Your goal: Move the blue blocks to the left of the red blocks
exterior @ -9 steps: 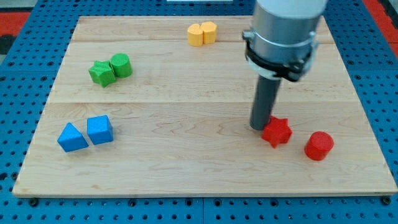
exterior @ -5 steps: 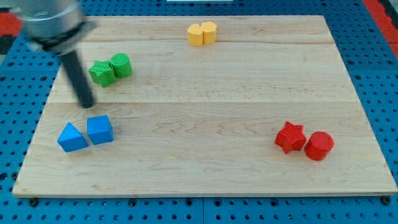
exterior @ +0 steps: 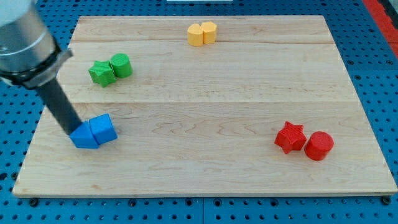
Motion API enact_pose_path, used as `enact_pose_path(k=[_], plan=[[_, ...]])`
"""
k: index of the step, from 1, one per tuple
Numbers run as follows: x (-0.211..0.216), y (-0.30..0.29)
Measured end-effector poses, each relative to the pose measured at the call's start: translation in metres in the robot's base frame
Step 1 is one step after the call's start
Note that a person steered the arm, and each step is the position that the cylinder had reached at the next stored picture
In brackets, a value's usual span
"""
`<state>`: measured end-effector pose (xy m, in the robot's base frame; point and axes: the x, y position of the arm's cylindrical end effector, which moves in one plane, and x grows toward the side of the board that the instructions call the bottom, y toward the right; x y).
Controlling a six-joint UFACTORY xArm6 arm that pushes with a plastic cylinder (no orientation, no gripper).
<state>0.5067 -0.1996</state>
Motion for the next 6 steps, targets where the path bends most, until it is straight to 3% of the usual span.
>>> enact_pose_path(k=[2,4,5,6], plan=[[-0.015,0.087],[0.011,0.25],[0.001,0.22],[-0.045,0.089]])
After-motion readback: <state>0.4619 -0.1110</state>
